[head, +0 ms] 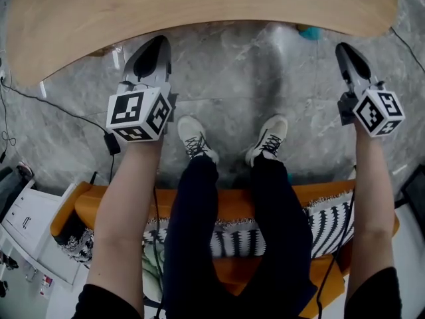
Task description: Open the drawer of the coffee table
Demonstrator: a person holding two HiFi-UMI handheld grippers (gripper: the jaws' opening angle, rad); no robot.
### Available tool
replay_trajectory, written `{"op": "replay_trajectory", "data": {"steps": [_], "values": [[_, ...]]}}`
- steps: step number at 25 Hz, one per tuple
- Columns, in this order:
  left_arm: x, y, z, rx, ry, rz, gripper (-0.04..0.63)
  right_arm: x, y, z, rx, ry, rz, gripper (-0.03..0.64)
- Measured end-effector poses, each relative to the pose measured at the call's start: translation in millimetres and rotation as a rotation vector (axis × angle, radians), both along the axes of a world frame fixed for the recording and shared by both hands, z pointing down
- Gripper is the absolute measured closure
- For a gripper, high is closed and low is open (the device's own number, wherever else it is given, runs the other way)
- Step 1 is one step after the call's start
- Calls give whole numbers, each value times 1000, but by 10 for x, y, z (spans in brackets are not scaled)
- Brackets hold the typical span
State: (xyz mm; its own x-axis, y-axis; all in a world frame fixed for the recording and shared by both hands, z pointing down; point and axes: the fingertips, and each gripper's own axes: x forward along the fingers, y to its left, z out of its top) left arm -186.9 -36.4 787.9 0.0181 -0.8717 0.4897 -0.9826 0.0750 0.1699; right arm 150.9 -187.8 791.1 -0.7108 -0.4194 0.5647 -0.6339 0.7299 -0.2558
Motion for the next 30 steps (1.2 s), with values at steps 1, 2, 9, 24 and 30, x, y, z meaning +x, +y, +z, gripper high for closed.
{"op": "replay_trajectory", "data": {"steps": [1, 2, 9, 24, 30], "values": [[6, -21, 18, 5, -5, 5, 593, 6, -18, 16, 10, 8, -9, 589], [14, -49, 36, 12, -10, 10, 584, 15, -44, 26, 24, 16, -15, 589], [-6, -140, 115, 43, -33, 26, 475, 63, -246, 135, 87, 36, -28, 494], [147, -294, 137, 74, -63, 134, 436, 87, -523, 72, 167, 95, -168, 437], [125, -323, 153, 86, -31, 127, 445, -46, -505, 135, 191, 173, -287, 430]]}}
